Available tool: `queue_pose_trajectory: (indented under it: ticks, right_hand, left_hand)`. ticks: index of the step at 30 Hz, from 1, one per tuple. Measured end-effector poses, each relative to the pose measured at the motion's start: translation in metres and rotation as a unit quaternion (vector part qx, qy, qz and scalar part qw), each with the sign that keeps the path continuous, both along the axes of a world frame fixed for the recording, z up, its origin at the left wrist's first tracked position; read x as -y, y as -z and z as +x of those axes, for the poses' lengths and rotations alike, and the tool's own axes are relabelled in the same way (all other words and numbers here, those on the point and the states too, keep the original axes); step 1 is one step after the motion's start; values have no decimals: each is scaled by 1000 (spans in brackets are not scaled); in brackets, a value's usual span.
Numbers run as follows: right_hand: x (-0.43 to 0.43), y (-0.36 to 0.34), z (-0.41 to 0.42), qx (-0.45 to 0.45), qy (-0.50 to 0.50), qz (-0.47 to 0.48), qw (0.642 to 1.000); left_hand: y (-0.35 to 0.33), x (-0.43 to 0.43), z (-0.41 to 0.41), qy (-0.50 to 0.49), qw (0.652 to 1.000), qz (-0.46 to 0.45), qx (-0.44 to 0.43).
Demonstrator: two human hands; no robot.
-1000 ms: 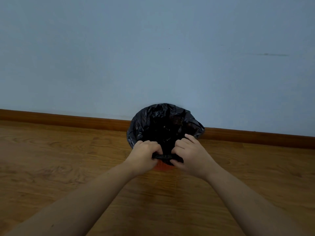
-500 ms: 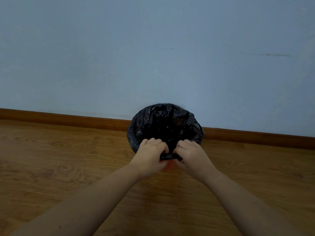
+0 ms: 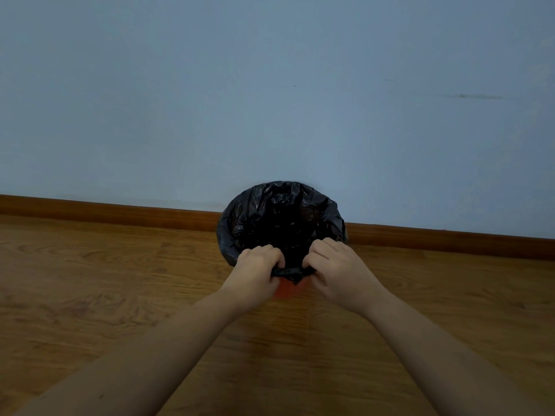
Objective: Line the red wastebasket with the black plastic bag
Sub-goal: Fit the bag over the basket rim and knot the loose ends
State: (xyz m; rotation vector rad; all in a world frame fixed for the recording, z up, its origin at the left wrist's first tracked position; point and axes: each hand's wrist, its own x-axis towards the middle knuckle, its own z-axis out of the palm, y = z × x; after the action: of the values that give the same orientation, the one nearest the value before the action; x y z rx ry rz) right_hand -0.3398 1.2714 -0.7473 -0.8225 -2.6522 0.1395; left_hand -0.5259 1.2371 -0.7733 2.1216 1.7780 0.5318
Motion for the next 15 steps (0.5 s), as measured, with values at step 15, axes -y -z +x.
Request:
queue_pose_trajectory:
  ticks: [15]
  right_hand:
    - [2, 12, 17, -24, 13, -98, 995]
  left_hand:
    - [-3, 2, -13, 0, 1000, -14, 16]
